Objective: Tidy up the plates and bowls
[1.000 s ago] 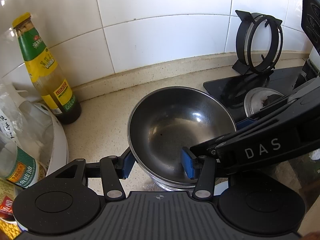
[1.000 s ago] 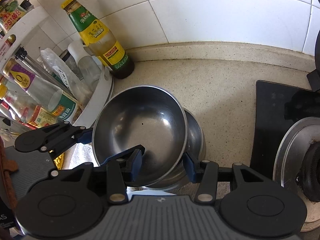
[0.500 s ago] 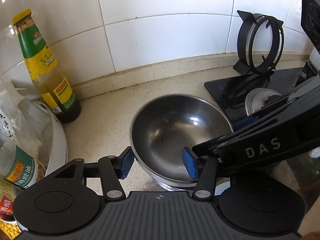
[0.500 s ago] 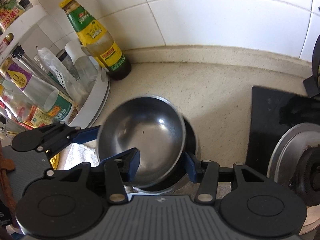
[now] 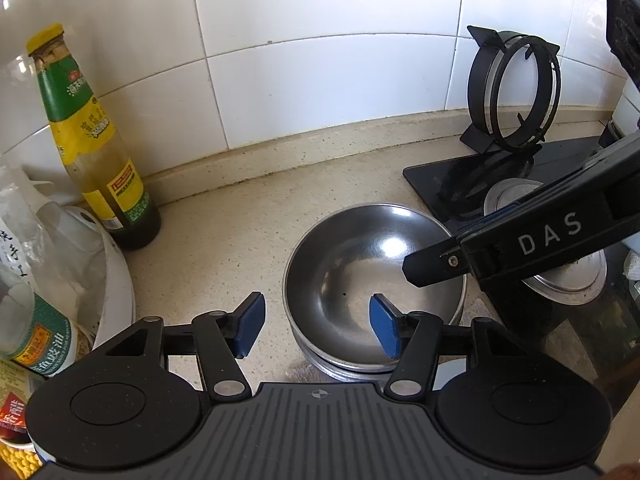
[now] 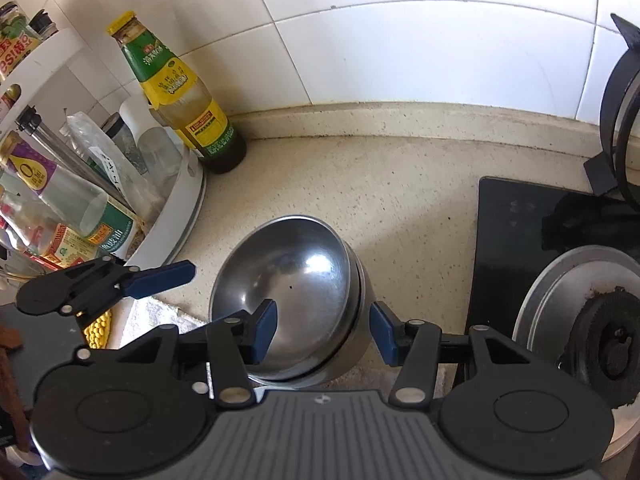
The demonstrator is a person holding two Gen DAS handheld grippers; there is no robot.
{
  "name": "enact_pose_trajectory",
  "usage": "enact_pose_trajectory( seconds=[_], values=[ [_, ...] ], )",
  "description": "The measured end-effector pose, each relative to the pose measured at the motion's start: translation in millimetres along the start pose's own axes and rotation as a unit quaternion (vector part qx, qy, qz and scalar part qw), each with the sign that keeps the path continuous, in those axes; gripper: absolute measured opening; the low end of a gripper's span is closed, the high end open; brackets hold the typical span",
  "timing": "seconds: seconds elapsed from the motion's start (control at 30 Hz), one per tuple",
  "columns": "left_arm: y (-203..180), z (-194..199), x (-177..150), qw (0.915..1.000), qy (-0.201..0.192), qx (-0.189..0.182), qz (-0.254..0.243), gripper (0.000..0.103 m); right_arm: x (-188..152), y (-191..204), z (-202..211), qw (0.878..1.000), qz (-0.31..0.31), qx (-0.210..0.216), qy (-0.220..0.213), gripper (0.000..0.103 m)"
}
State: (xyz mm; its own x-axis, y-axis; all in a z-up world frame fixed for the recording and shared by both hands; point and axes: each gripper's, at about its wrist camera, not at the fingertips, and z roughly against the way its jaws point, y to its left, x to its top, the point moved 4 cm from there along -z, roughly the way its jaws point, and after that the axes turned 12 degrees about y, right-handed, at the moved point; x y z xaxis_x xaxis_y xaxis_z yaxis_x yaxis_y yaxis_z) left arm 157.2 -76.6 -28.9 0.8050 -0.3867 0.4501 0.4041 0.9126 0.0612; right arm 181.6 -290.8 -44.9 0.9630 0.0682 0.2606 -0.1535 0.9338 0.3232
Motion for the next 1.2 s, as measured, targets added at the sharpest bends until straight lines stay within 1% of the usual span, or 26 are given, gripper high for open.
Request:
enact_pose_trajectory(
  seconds=[0.23,0.37,0.53,0.63,0.77,0.93,1.2],
  values=[
    [4.2,-2.4,-7.8,1.0000,0.006,-0.003,0.006,0.067,-3.3,0.1,-10.0,1.000,0.000,0.006,0.015,0.057],
    [9.1,2.7,-18.7,0.9999,0.000,-0.012,0.008,0.071,-4.3,-2.3,-10.7,1.000,-0.004,0.017,0.015,0.060],
    [18.9,11.8,-29.2,0.9998,-0.007,-0.018,0.009,0.072,-1.8,-5.4,-17.2,0.999,-0.010,0.021,0.023,0.060],
    [23.0,14.4,-34.8,0.9998,-0.007,-0.015,0.009,0.073,0.3,-7.6,-19.1,0.999,-0.014,0.025,0.025,0.060],
    [24.1,16.9,-40.1,0.9997,-0.008,-0.024,0.004,0.074,2.6,-8.7,-19.8,0.999,-0.015,0.026,0.025,0.060],
    [17.9,6.5,-43.3,0.9995,0.007,-0.026,-0.015,0.075,4.4,-8.2,-23.7,0.999,-0.016,0.027,0.030,0.064],
    [6.9,-18.8,-43.4,0.9978,0.034,-0.044,-0.035,0.075,4.5,-12.6,-32.8,0.998,-0.026,0.029,0.041,0.064]
  ],
)
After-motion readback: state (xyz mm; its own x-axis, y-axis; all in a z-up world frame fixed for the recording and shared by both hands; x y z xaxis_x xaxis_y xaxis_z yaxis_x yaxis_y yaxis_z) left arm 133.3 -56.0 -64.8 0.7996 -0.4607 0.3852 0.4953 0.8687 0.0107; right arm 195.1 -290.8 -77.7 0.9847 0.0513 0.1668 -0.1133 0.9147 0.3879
